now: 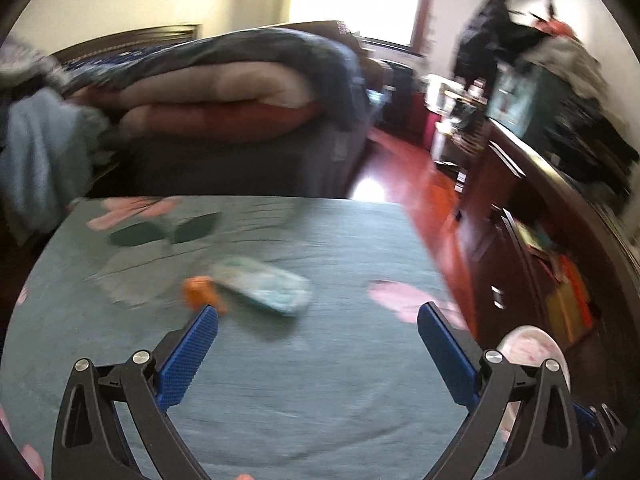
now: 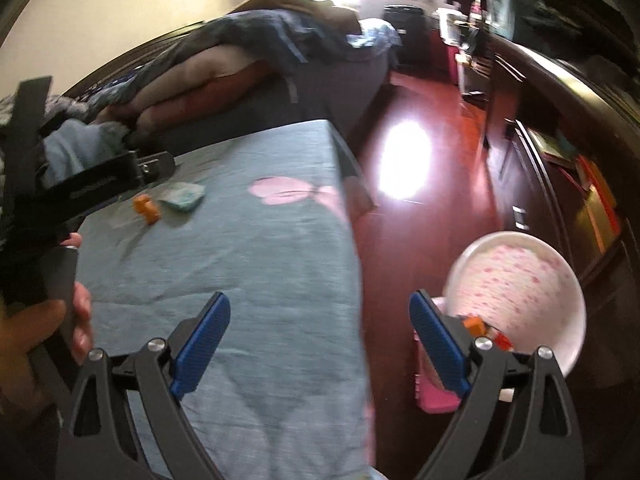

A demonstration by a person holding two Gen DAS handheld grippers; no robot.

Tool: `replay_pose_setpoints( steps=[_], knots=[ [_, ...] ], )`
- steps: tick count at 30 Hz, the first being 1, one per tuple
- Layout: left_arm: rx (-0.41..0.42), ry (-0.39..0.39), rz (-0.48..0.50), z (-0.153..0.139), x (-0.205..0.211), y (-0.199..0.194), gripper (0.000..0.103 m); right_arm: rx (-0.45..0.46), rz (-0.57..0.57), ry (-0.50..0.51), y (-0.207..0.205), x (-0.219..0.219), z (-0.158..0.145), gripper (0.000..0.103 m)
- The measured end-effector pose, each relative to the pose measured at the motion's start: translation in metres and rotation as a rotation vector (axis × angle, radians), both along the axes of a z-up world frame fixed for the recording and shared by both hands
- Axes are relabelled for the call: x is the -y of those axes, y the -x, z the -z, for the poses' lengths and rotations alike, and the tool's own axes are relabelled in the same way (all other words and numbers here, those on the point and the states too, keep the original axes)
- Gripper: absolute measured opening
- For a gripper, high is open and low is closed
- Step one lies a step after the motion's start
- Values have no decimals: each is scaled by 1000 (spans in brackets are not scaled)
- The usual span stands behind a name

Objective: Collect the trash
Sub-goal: 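Move both open tools back over the table, then grasp the orange figurine with the left tool and lift it, then grasp the green-and-white wipes pack with the right tool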

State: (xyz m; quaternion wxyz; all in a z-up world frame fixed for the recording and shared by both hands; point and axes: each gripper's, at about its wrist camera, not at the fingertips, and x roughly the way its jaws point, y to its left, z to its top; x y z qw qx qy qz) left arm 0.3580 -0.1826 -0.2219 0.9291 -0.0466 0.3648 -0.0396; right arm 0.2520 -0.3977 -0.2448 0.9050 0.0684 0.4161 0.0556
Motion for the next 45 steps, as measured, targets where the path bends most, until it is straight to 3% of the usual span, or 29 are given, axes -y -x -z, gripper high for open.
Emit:
replay_pose_setpoints(
  steps=[3,9,15,19,22,24,25,33,45],
  knots=[
    [-20,-14,-70,10,-29,-10,99,2,-46,5,-6,-23,-3,92],
    [-44,-16,-113,28,-61,-34,95,-6,-104,21,-17,-57,-2,92],
    [-75,2,-113,43,-73,-53,81,-13,-117,25,-32,-69,2,92],
    [-93,-4,-102,52,-75,-60,53,-18,-126,15,-43,-76,3,92],
    [-103,15,-99,56,-79,-61,44,-19,-136,19,-50,-84,4,91],
    [-101,22,-101,57,-83,-60,25,-23,-144,21,-56,-90,5,91],
    [-100,24,-98,58,-85,-60,23,-25,-149,18,-60,-93,6,91],
    [-69,58,-127,48,-112,-47,23,-37,-204,-22,-97,-124,11,91],
    [-41,71,-260,34,-183,-20,23,-48,-288,91,-184,-195,40,92]
  ],
)
